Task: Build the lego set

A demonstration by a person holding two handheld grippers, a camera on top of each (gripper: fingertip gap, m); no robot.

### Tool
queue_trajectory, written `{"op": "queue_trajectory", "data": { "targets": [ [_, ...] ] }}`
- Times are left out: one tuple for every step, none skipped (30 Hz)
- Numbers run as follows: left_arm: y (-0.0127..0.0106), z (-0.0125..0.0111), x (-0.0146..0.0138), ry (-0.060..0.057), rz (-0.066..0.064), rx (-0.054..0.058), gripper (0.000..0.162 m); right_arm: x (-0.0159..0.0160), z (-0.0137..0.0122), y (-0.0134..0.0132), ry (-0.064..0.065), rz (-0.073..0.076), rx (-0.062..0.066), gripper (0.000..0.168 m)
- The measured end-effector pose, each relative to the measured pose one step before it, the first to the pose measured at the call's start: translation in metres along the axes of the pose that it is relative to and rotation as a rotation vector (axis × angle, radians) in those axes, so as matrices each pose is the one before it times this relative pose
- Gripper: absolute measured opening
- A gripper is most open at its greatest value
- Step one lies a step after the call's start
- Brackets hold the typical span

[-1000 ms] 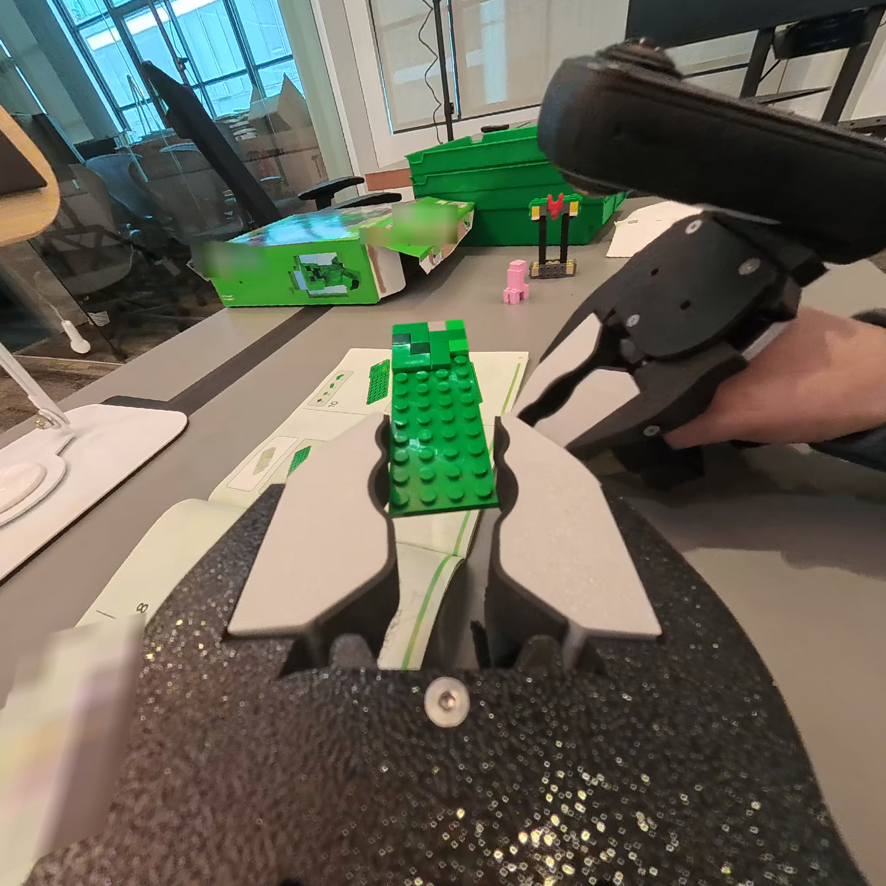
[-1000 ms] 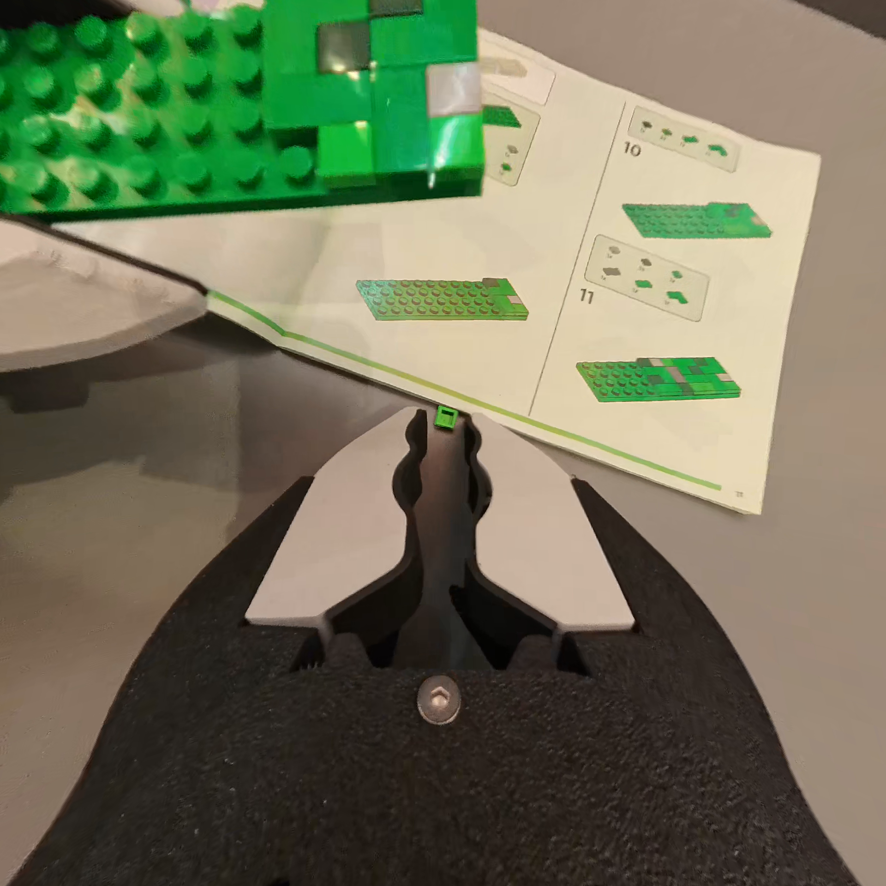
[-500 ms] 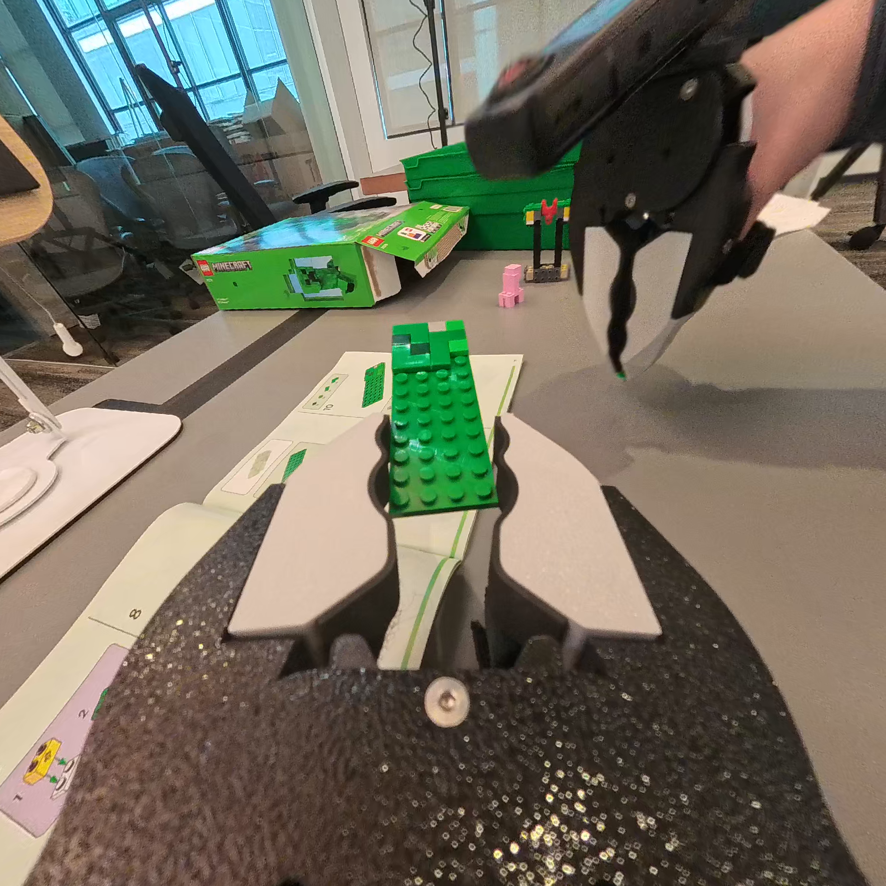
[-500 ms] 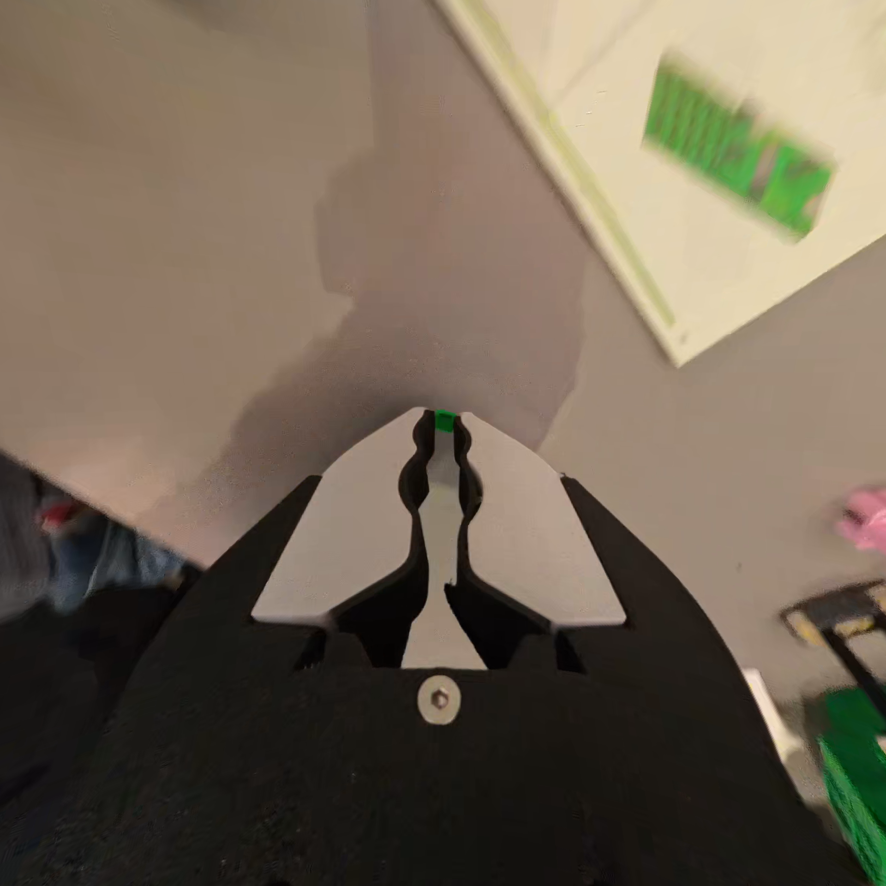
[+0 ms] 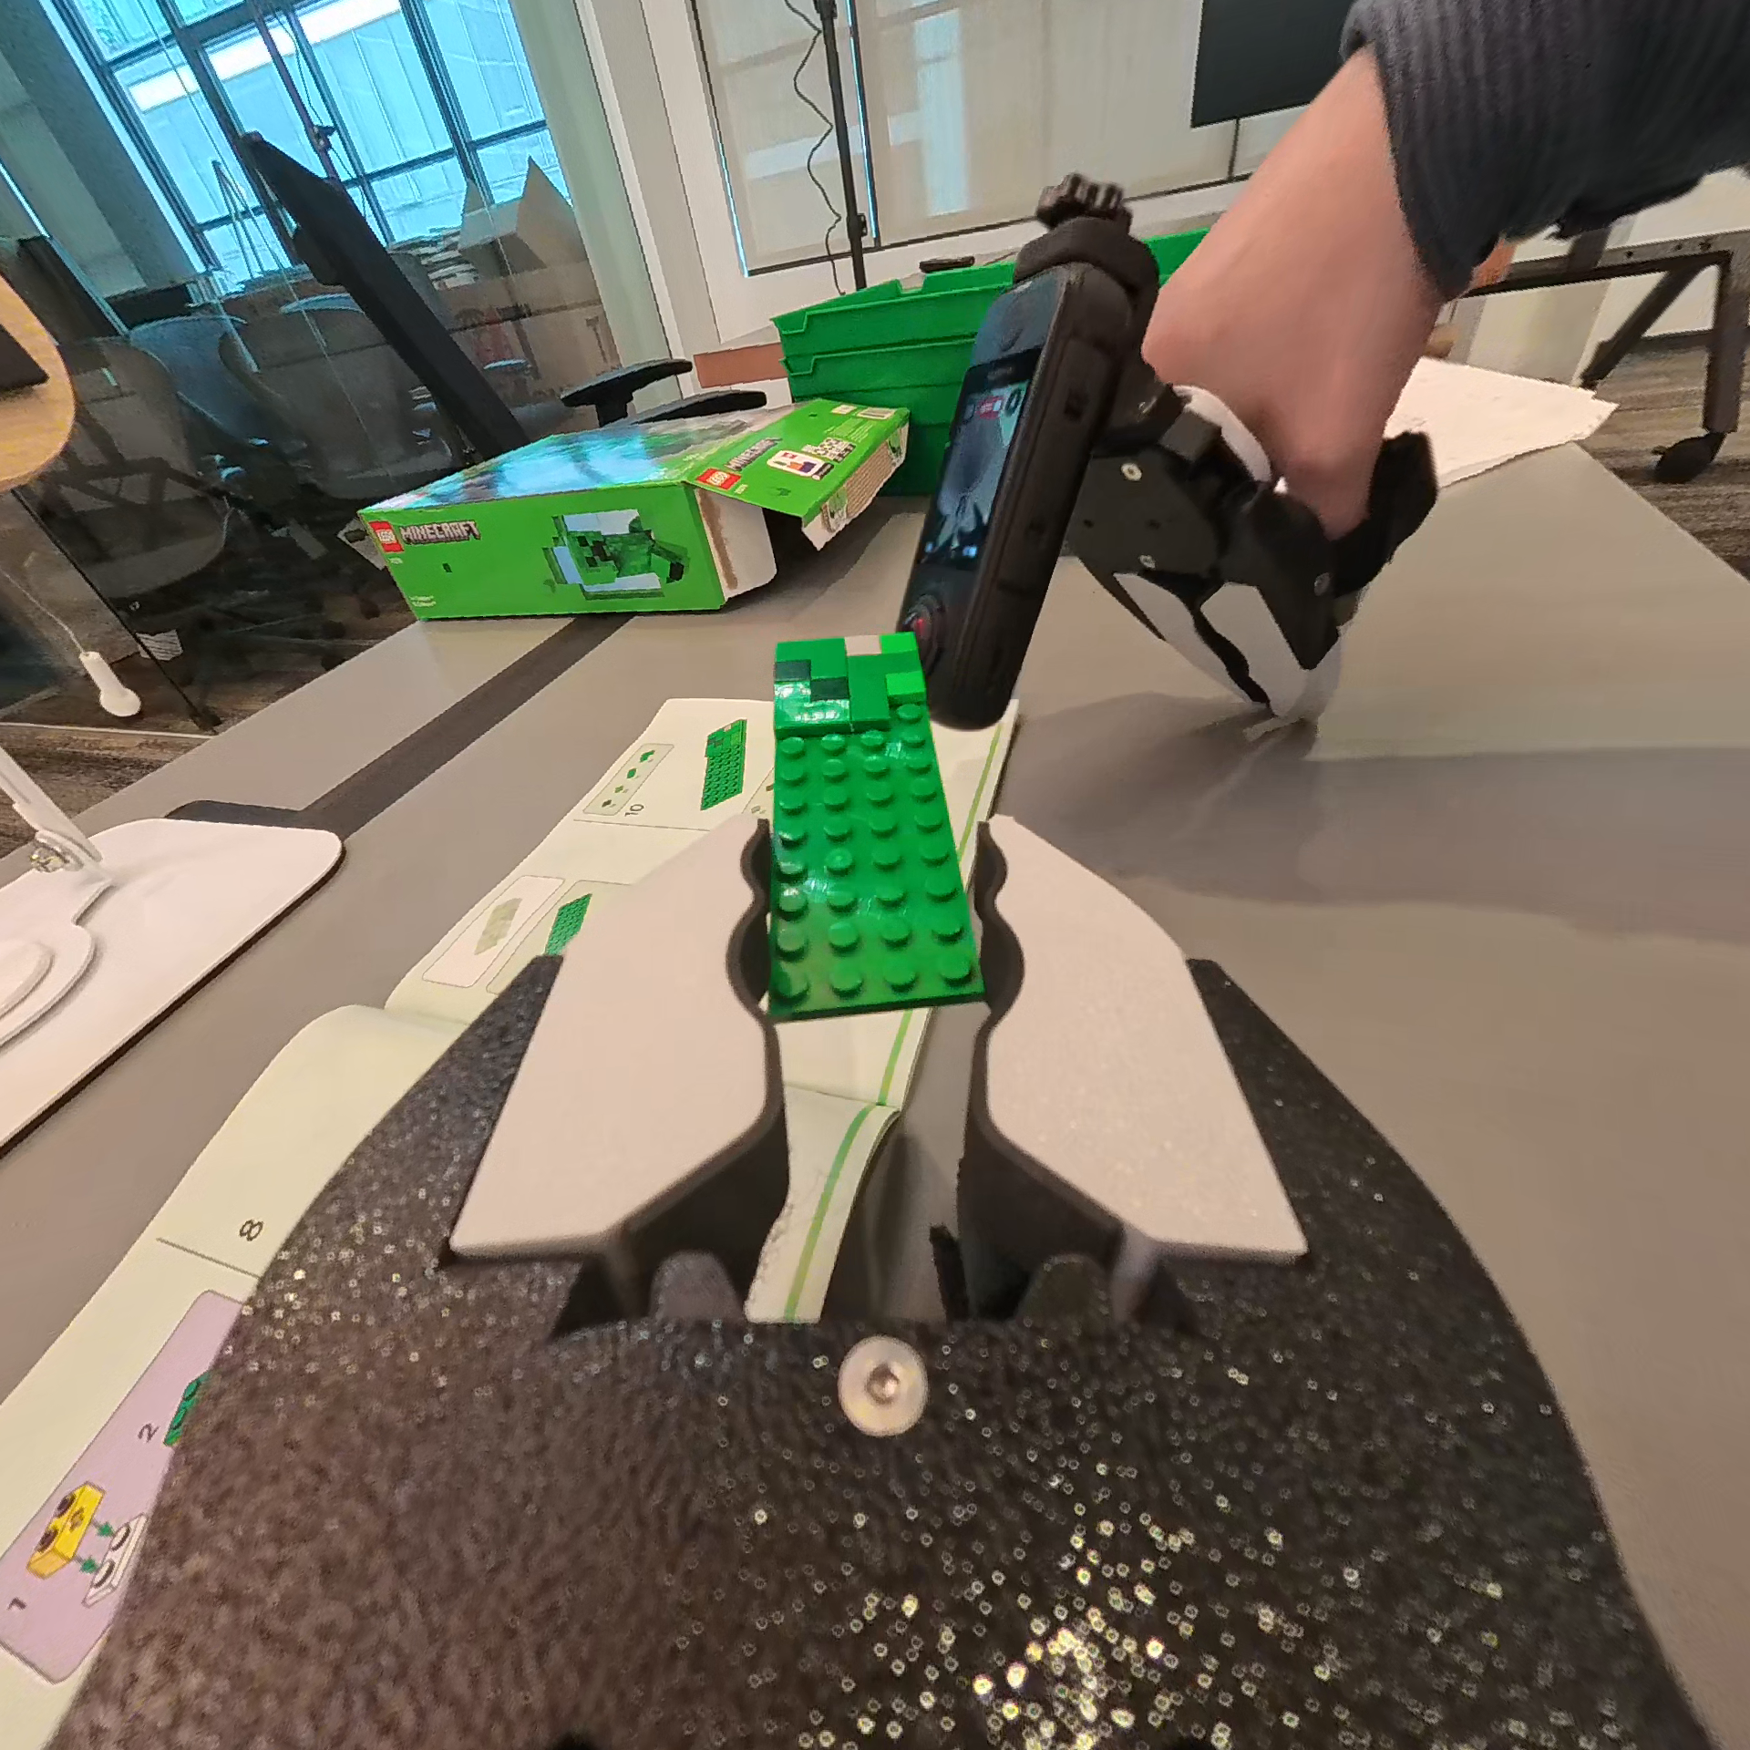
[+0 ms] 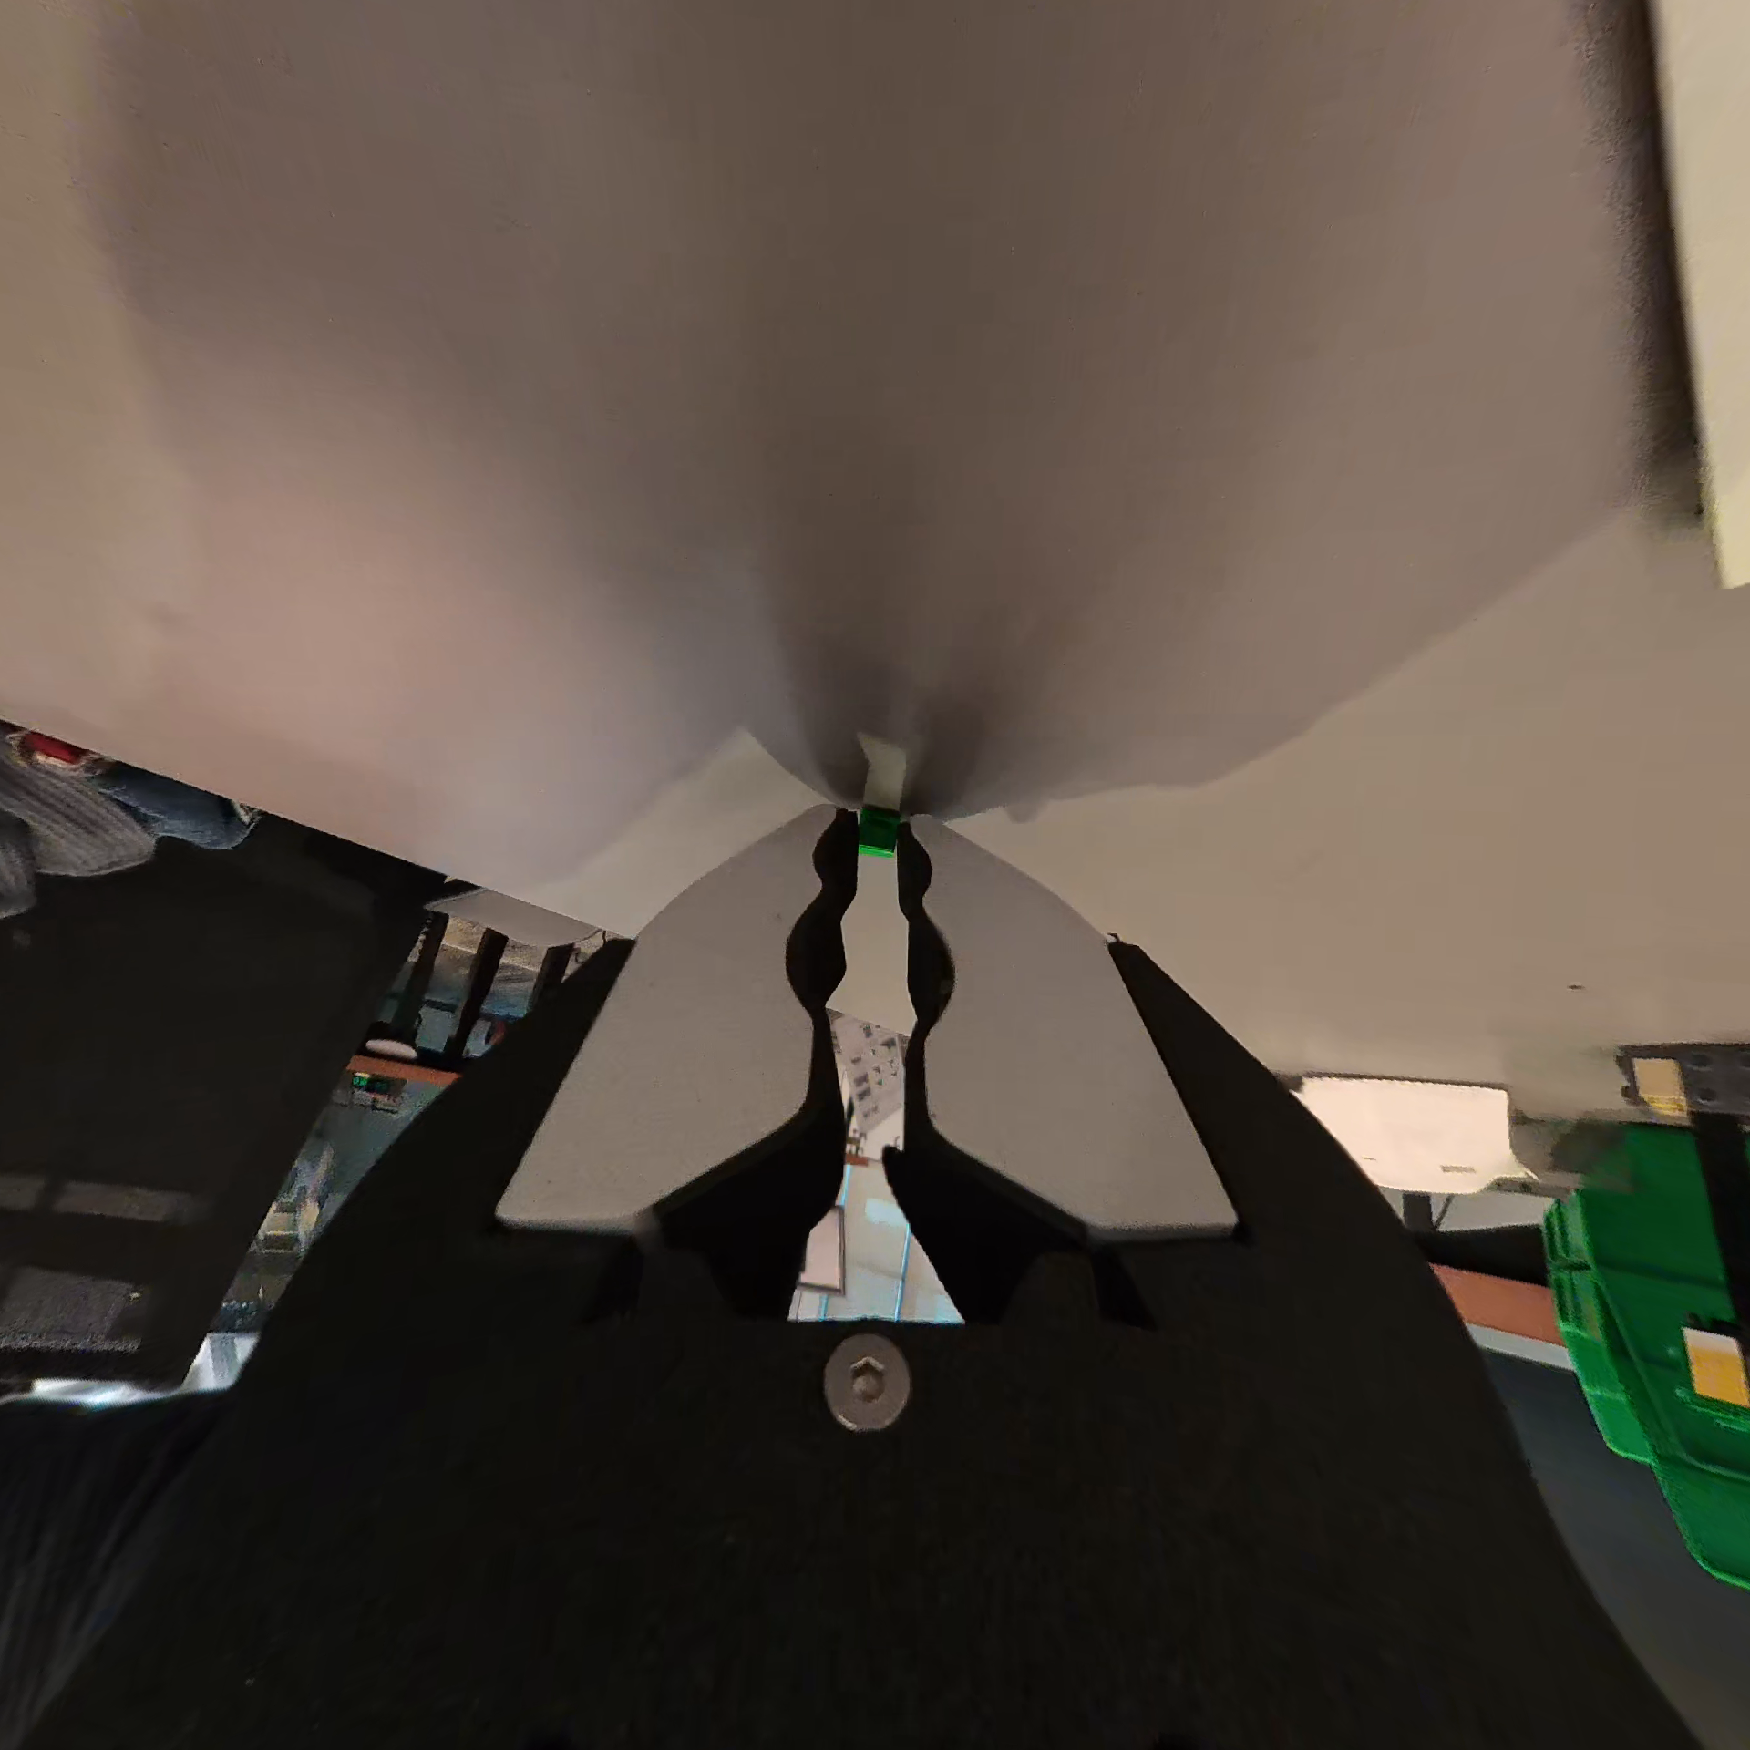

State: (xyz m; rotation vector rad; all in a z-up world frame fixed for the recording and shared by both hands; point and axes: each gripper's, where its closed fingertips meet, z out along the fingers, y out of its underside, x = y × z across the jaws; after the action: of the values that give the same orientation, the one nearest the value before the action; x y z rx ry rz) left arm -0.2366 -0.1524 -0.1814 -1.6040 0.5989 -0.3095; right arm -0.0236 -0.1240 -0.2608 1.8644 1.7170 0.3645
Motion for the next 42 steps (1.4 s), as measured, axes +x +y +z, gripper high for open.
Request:
{"op": "queue_trajectory", "data": {
  "targets": [
    [-0.00004,-0.00001,0.00005,0.0010,-0.0011,-0.0004,0.040,0.00084,-0.00113,-0.00126,0.0056,0.0017,0.0005,0.008],
    [0.00003,0.00015,0.00012,0.0012,-0.0010,-0.0003,0.040,0.00069,-0.00143,-0.00153,0.0050,0.0005,0.0065,0.010],
    [0.00001,0.00008,0.00016,0.0014,-0.0005,-0.0001,0.040,0.00069,-0.00164,-0.00180,0.0066,-0.0010,0.0120,0.013],
    [0.00006,0.00009,0.00017,0.0012,0.0002,-0.0006,0.040,0.00156,-0.00204,-0.00255,0.0125,-0.0007,0.0205,0.015],
    [0.00017,0.00014,0.00019,0.0009,0.0007,-0.0009,0.040,0.00129,-0.00197,-0.00288,0.0089,0.0011,0.0239,0.017],
    [-0.00004,-0.00002,0.00015,0.0005,0.0007,0.0002,0.040,0.00146,-0.00182,-0.00254,0.0091,0.0030,0.0242,0.018],
    [-0.00004,-0.00010,0.00004,0.0007,0.0002,0.0005,0.040,0.00159,-0.00166,-0.00159,0.0109,0.0047,0.0220,0.018],
    [-0.00015,-0.00019,0.00019,0.0011,-0.0004,0.0006,0.040,0.00183,-0.00198,-0.00025,0.0146,0.0060,0.0223,0.018],
    [-0.00005,-0.00010,0.00017,0.0012,-0.0007,0.0006,0.040,0.00144,-0.00266,0.00073,0.0150,0.0109,0.0325,0.019],
    [0.00000,0.00000,0.00031,0.0020,-0.0006,0.0000,0.040,0.00018,-0.00351,0.00036,0.0086,0.0130,0.0515,0.018],
    [-0.00013,0.00013,0.00067,0.0045,-0.0010,0.0001,0.040,-0.00097,-0.00422,-0.00088,0.0029,0.0137,0.0757,0.019],
    [-0.00031,0.00033,0.00167,0.0110,-0.0018,0.0021,0.040,-0.00230,-0.00461,-0.00199,-0.0020,0.0045,0.0976,0.020],
    [-0.00090,0.00052,0.00331,0.0226,-0.0021,0.0057,0.040,-0.00157,-0.00489,-0.00299,0.0070,-0.0070,0.1160,0.024],
    [-0.00130,0.00079,0.00493,0.0341,-0.0015,0.0085,0.040,0.00132,-0.00510,-0.00269,0.0276,-0.0128,0.1259,0.027],
    [-0.00146,0.00112,0.00546,0.0357,0.0013,0.0090,0.040,0.00170,-0.00476,-0.00143,0.0317,-0.0204,0.1265,0.029],
    [-0.00123,0.00112,0.00426,0.0240,0.0057,0.0074,0.040,0.00104,-0.00431,-0.00054,0.0306,-0.0232,0.1282,0.031],
    [-0.00039,0.00117,0.00260,0.0090,0.0099,0.0015,0.040,0.00307,-0.00393,0.00077,0.0448,-0.0068,0.1215,0.030],
    [0.00075,0.00126,0.00149,0.0014,0.0129,-0.0067,0.040,0.00032,-0.00295,0.00193,0.0285,0.0067,0.1083,0.028],
    [0.00117,0.00126,0.00133,0.0004,0.0136,-0.0105,0.040,-0.00340,-0.00216,0.00259,0.0100,0.0106,0.0929,0.028],
    [0.00103,0.00088,0.00126,0.0006,0.0128,-0.0083,0.040,-0.00433,-0.00168,0.00287,0.0138,-0.0001,0.0738,0.027],
    [0.00045,0.00063,0.00135,0.0019,0.0114,-0.0040,0.040,-0.00535,-0.00119,0.00314,0.0148,-0.0173,0.0514,0.025],
    [0.00012,0.00035,0.00138,0.0043,0.0087,-0.0021,0.040,-0.00446,-0.00024,0.00440,0.0205,-0.0244,0.0232,0.024],
    [-0.00002,0.00029,0.00166,0.0075,0.0058,-0.0003,0.040,-0.00162,0.00086,0.00583,0.0306,-0.0239,-0.0034,0.023],
    [-0.00053,0.00032,0.00193,0.0125,0.0035,0.0031,0.040,-0.00338,0.00170,0.00621,0.0071,-0.0250,-0.0148,0.024],
    [-0.00081,0.00029,0.00247,0.0164,0.0022,0.0056,0.040,-0.00378,0.00211,0.00467,-0.0090,-0.0165,-0.0097,0.024],
    [-0.00084,0.00007,0.00223,0.0150,0.0017,0.0054,0.040,-0.00324,0.00179,0.00234,-0.0190,-0.0089,0.0060,0.024],
    [-0.00049,0.00014,0.00175,0.0111,0.0024,0.0031,0.040,-0.00353,0.00093,0.00096,-0.0352,-0.0067,0.0191,0.024],
    [-0.00002,0.00022,0.00138,0.0085,0.0032,-0.0001,0.040,0.00005,0.00041,0.00045,-0.0255,0.0081,0.0254,0.024],
    [0.00015,0.00024,0.00125,0.0069,0.0039,-0.0018,0.040,0.00233,0.00019,0.00024,-0.0191,0.0183,0.0225,0.024],
    [0.00019,0.00022,0.00108,0.0053,0.0045,-0.0014,0.040,0.00325,0.00018,0.00027,-0.0128,0.0111,0.0156,0.024],
    [-0.00002,0.00014,0.00102,0.0048,0.0042,-0.0004,0.040,0.00311,0.00073,0.00052,-0.0082,-0.0007,0.0063,0.024],
    [-0.00004,0.00016,0.00096,0.0049,0.0033,-0.0001,0.040,0.00229,0.00124,0.00075,-0.0076,-0.0074,-0.0037,0.023],
    [-0.00010,0.00014,0.00080,0.0042,0.0021,-0.0001,0.040,0.00114,0.00195,0.00184,-0.0127,-0.0077,-0.0173,0.022],
    [0.00000,0.00012,0.00046,0.0029,0.0007,-0.0004,0.040,0.00036,0.00228,0.00192,-0.0151,-0.0064,-0.0230,0.021],
    [0.00004,0.00018,0.00019,0.0019,-0.0004,-0.0004,0.040,-0.00116,0.00259,0.00148,-0.0222,-0.0056,-0.0202,0.020],
    [0.00002,0.00007,0.00005,0.0014,-0.0011,0.0001,0.040,-0.00102,0.00242,0.00048,-0.0205,-0.0028,-0.0132,0.019],
    [-0.00014,-0.00004,0.00005,0.0011,-0.0017,0.0008,0.040,-0.00060,0.00142,-0.00181,-0.0170,0.0009,0.0040,0.017],
    [-0.00013,-0.00003,-0.00010,0.0010,-0.0018,0.0010,0.040,0.00013,0.00117,-0.00070,-0.0126,0.0031,-0.0034,0.016],
    [-0.00006,-0.00002,0.00000,0.0007,-0.0015,0.0009,0.040,0.00046,0.00053,-0.00039,-0.0084,0.0021,-0.0052,0.014],
    [-0.00014,-0.00010,-0.00014,0.0004,-0.0013,0.0009,0.040,0.00097,0.00026,0.00002,-0.0018,-0.0020,-0.0054,0.013],
    [-0.00013,-0.00005,-0.00007,0.0004,-0.0013,0.0007,0.040,0.00075,0.00012,0.00013,0.0002,-0.0039,-0.0054,0.011],
    [0.00000,0.00008,-0.00006,0.0005,-0.0012,0.0003,0.040,0.00053,-0.00014,0.00015,-0.0011,-0.0016,-0.0059,0.008]
  ]
}}
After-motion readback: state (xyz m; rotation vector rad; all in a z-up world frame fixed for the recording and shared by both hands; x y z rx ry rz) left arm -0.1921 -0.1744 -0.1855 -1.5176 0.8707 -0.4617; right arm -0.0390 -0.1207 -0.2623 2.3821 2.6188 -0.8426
